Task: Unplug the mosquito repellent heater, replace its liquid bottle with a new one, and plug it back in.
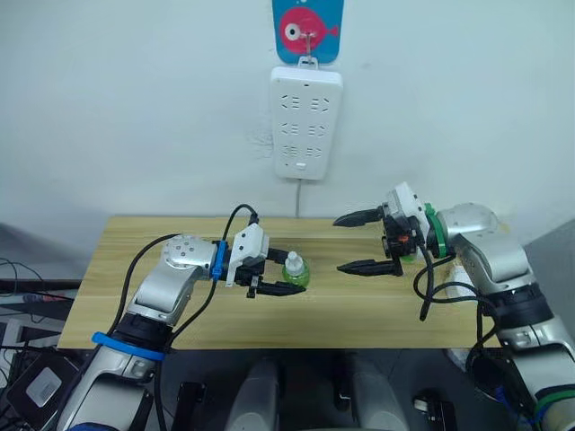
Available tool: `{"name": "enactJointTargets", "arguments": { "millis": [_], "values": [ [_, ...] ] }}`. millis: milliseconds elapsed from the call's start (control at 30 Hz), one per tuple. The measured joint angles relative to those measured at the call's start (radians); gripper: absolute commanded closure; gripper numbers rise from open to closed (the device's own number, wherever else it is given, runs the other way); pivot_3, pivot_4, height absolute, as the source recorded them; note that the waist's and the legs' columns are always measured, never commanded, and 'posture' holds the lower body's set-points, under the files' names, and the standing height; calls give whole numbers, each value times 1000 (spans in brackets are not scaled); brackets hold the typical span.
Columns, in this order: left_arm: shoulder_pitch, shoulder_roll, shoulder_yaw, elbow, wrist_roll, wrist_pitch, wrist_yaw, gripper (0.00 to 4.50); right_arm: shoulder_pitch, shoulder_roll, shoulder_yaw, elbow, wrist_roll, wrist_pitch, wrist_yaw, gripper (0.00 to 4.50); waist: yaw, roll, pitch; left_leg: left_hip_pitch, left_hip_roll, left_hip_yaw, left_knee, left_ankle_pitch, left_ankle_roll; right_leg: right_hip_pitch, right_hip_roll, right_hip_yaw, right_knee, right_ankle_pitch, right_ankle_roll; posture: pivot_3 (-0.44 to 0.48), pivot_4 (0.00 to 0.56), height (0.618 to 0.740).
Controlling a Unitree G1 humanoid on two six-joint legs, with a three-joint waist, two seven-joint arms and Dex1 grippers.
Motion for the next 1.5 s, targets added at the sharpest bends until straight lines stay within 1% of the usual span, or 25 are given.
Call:
{"name": "enactJointTargets", "arguments": {
  "millis": [133, 233, 300, 433, 600, 833, 867, 933, 1067, 1167, 1267, 1367, 1500],
  "values": [
    [1, -18, 19, 0, 2, 23, 86, 2225, 46, 92, -1, -149, -28, 67, -210, 19, -5, 0, 0, 0, 0, 1, 0, 0, 0, 0, 0, 1, 0, 0, 0, 71, 215, 740],
    [-9, -35, 33, 1, 2, 42, 128, 2225, 49, 181, 36, -204, -62, 95, -340, 19, -5, 0, -1, 0, -1, 0, 0, 0, 0, -1, 0, 1, 0, 0, 0, 69, 210, 740],
    [-22, -47, 32, 1, 2, 47, 136, 2225, 48, 217, 67, -204, -86, 97, -387, 19, -5, 0, -2, 0, -1, 0, 0, 0, 0, -1, 0, 1, 0, 0, 0, 70, 208, 740],
    [-45, -56, 32, 3, 2, 49, 141, 2225, 23, 244, 99, -157, -125, 82, -431, 19, -4, 0, -2, 0, -2, 1, 0, 0, 0, 0, 0, 1, 0, 0, 0, 69, 204, 740],
    [-47, -60, 31, 6, 3, 54, 146, 2225, 12, 259, 99, -113, -152, 50, -459, 19, -7, 0, -3, 0, -1, 1, 0, 0, 0, -1, 0, 1, 0, 0, 0, 68, 201, 740],
    [-47, -65, 30, 6, 4, 57, 148, 2225, 10, 265, 101, -105, -157, 45, -468, 19, -7, 0, -3, 0, -2, 1, 0, 0, 0, -1, 0, 1, 0, 0, 0, 72, 203, 740],
    [-47, -65, 30, 6, 4, 57, 148, 2225, 11, 254, 99, -108, -151, 47, -462, 19, -7, 0, -3, 0, -2, 1, 0, 0, 0, -1, 0, 1, 0, 0, 0, 72, 203, 740],
    [-43, -61, 31, 5, 4, 57, 149, 2225, 22, 198, 84, -138, -124, 56, -427, 19, -5, 0, -3, 0, -2, 1, 0, 0, 0, -1, 0, 1, 0, 0, 0, 72, 203, 740],
    [-39, -49, 32, 6, 4, 57, 142, 2225, 55, 95, 8, -182, -79, 89, -385, 19, -4, 0, -3, 0, -2, 1, 0, 0, 0, 0, 0, 2, 0, 0, 0, 70, 210, 740],
    [-40, -44, 32, 8, 4, 57, 138, 2225, 63, 73, -8, -204, -43, 110, -357, 19, -9, 0, -3, 0, -1, 2, 0, 0, 0, -1, 0, 2, 0, 0, 0, 67, 214, 740],
    [-43, -45, 32, 19, 4, 55, 132, 2225, 63, 90, -6, -215, -16, 126, -344, 19, -13, 0, -3, 1, 0, 2, 0, 0, 0, -1, 1, 2, 1, 0, 0, 67, 214, 740],
    [-49, -49, 32, 38, 6, 55, 130, 2225, 57, 153, 38, -221, -17, 133, -365, 19, -12, 0, -3, 1, 0, 2, 0, 0, 0, -1, 1, 2, 1, 0, 0, 66, 215, 740],
    [-62, -54, 31, 39, 8, 53, 128, 2225, 15, 247, 106, -189, -68, 118, -422, 19, -10, 0, -4, 0, -1, 2, 0, 0, 0, -1, 1, 2, 1, 0, 0, 68, 214, 740]
  ]
}}
